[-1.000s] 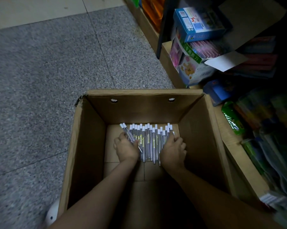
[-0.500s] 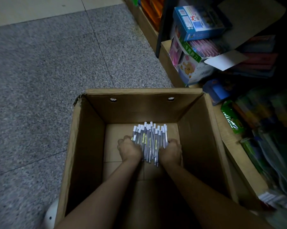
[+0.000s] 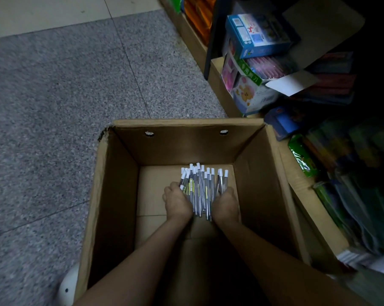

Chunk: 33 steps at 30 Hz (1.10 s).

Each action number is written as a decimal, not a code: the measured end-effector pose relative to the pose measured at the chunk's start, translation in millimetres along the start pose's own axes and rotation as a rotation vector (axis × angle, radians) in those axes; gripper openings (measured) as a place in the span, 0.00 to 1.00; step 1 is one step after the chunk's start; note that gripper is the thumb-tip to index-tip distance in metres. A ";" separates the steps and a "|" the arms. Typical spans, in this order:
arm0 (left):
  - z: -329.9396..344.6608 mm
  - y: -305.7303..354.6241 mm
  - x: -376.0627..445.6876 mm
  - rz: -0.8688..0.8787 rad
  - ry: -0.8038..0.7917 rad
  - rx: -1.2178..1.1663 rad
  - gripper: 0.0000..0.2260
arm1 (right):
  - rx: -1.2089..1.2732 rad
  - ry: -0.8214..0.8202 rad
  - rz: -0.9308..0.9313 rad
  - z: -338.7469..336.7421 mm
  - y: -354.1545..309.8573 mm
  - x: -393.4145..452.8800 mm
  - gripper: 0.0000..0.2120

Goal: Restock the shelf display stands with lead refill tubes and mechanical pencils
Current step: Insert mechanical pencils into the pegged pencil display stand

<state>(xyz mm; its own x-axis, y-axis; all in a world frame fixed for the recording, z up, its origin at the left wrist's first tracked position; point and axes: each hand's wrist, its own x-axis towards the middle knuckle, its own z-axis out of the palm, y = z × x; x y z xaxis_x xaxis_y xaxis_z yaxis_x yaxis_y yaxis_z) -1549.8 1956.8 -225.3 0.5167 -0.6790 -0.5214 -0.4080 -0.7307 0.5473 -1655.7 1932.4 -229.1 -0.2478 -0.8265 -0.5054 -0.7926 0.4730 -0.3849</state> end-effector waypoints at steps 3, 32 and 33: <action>-1.9 0.8 -4.1 -0.079 -0.041 -0.152 0.17 | -0.001 -0.029 0.011 -1.5 0.2 -3.3 0.16; -149.7 131.9 -121.6 0.337 -0.501 -0.557 0.14 | 1.036 -0.323 -0.268 -200.4 -41.9 -142.4 0.14; -156.3 146.9 -134.9 0.392 -0.492 -0.554 0.13 | 1.077 -0.324 -0.289 -216.6 -41.9 -156.0 0.14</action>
<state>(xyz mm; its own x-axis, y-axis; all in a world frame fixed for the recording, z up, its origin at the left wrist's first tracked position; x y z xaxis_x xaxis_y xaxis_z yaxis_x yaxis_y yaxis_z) -1561.8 1952.0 27.8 -0.0251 -0.9239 -0.3818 0.0057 -0.3820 0.9241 -1704.5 1975.3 33.1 0.1423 -0.9029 -0.4057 0.1267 0.4231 -0.8972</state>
